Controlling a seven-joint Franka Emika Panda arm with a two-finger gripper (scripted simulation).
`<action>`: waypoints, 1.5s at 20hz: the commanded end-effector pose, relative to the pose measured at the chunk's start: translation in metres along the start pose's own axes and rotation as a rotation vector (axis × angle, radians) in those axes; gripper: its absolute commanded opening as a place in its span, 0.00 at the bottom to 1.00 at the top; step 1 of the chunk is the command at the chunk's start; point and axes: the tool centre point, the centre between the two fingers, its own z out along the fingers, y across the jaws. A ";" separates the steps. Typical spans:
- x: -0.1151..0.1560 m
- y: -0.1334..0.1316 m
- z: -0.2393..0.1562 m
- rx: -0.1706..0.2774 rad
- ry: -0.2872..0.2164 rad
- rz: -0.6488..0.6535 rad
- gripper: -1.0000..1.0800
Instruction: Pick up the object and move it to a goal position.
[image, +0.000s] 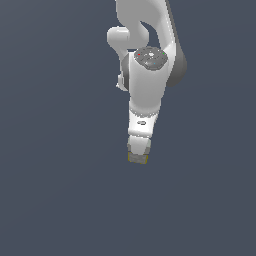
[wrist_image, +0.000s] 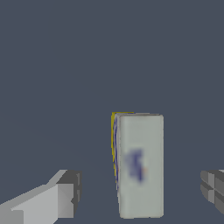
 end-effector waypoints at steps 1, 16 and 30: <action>0.000 0.001 0.001 0.000 0.001 -0.015 0.96; 0.001 -0.001 0.043 0.000 0.002 -0.018 0.96; 0.001 0.001 0.052 0.000 0.001 -0.018 0.00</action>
